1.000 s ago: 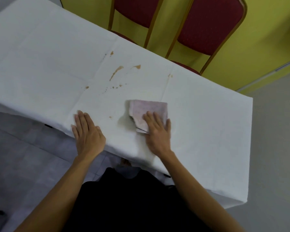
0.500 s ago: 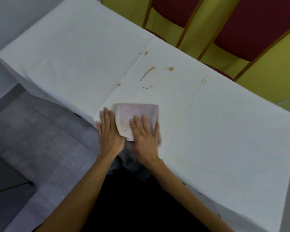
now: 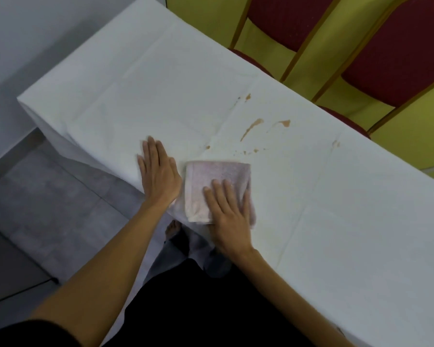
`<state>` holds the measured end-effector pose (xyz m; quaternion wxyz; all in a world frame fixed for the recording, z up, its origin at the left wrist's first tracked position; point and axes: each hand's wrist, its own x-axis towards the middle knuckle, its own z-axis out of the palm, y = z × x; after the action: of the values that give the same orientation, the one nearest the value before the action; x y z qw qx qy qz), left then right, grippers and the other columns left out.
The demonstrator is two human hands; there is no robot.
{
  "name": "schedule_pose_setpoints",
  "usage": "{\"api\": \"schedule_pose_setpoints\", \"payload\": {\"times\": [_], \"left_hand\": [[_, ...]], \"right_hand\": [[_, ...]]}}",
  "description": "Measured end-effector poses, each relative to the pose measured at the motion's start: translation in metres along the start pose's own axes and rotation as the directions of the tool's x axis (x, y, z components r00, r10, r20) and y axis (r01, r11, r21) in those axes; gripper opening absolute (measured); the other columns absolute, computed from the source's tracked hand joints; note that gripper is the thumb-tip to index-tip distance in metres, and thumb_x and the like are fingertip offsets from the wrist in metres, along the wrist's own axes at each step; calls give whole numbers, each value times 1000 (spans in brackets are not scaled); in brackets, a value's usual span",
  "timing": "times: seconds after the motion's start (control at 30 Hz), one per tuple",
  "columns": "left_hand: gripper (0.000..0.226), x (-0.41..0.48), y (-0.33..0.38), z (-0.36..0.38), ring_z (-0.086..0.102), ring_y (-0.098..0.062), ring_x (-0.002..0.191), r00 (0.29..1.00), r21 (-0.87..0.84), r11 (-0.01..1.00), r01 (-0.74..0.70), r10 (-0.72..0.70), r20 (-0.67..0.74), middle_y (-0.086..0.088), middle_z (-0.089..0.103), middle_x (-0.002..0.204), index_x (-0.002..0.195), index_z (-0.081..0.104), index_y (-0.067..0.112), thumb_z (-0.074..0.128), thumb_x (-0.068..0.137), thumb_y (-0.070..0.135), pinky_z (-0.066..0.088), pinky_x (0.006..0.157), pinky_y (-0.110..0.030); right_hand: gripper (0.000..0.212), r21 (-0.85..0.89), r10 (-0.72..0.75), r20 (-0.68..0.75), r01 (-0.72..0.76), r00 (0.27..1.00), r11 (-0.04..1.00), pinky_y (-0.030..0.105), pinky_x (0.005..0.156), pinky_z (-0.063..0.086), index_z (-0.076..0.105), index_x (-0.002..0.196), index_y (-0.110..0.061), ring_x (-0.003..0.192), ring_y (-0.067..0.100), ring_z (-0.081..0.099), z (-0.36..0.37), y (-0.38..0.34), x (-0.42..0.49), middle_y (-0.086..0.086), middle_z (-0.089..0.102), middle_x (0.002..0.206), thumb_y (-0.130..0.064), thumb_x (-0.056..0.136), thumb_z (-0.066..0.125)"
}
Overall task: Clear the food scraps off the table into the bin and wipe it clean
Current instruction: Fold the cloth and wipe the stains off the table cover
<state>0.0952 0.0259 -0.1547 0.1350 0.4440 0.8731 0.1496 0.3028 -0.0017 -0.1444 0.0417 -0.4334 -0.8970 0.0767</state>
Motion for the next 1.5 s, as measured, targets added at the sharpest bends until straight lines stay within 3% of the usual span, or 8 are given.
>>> {"api": "schedule_pose_setpoints", "payload": {"times": [0.1, 0.23, 0.5, 0.73, 1.0, 1.13, 1.23, 1.5], "left_hand": [[59, 14, -14, -1, 0, -26, 154, 999, 79, 996, -39, 41, -22, -14, 4, 166, 156, 13, 0, 21, 106, 32, 0, 124, -48], [60, 14, -15, -1, 1, -24, 154, 998, 107, 993, -50, 55, -41, -11, 5, 166, 157, 13, 3, 18, 106, 35, 0, 124, -47], [64, 14, -27, -1, 8, -29, 154, 990, 180, 978, -104, 119, -73, -16, 11, 165, 155, 16, -1, 29, 104, 36, 5, 124, -49], [58, 14, -20, -1, 8, -26, 154, 989, 145, 986, -76, 93, -114, -13, 13, 165, 155, 18, 0, 24, 106, 31, 10, 123, -49], [65, 13, -26, 1, 6, -29, 154, 986, 182, 977, -113, 132, -98, -17, 12, 164, 155, 15, -2, 35, 104, 32, 8, 123, -51], [61, 16, -18, 1, 10, -31, 153, 994, 80, 995, -67, 73, -76, -19, 16, 163, 152, 23, -6, 25, 103, 30, 9, 122, -54], [67, 30, 8, 0, 9, -34, 153, 999, -57, 997, -46, 45, -26, -23, 14, 162, 150, 26, -9, 23, 99, 34, 4, 122, -53], [56, 125, 38, 12, 9, -28, 153, 994, -1, 1000, -23, 22, -104, -16, 16, 164, 153, 24, -2, 23, 104, 24, 5, 124, -48]], "right_hand": [[66, 19, 143, -56, -142, 988, 990, 59, 117, 16, 45, 147, -14, 145, 34, 34, -5, 43, 19, 7, 40, 155, -15, 81, 50], [74, 62, 486, -79, -483, 870, 874, 62, 118, 6, 37, 152, -12, 150, 33, 20, -11, 63, 43, 7, 31, 160, -12, 78, 46], [59, 72, 34, -9, -34, 999, 997, 65, 117, 9, 41, 150, -18, 150, 28, 22, 3, -26, 93, 1, 34, 159, -16, 90, 42], [71, 111, 438, -87, -428, 895, 897, 54, 120, -2, 36, 152, -11, 151, 33, 14, -1, 15, 101, 7, 29, 161, -4, 81, 42], [64, 189, 112, 95, -128, 989, 974, 51, 122, -1, 34, 153, -19, 153, 21, 9, -8, -22, 108, -2, 23, 163, -22, 91, 23], [70, 156, 460, -41, -449, 887, 880, 59, 119, 12, 36, 152, -18, 152, 24, 16, -8, 20, 87, 2, 27, 162, -2, 84, 42], [77, 210, 649, -83, -623, 757, 753, 56, 121, -2, 30, 155, -15, 153, 29, 7, -4, 0, 98, 5, 22, 163, 4, 81, 48], [60, 106, 380, -117, -368, 918, 924, 53, 121, 3, 51, 142, -16, 146, 25, 34, -4, 8, 126, 3, 48, 151, -8, 84, 60]]}}
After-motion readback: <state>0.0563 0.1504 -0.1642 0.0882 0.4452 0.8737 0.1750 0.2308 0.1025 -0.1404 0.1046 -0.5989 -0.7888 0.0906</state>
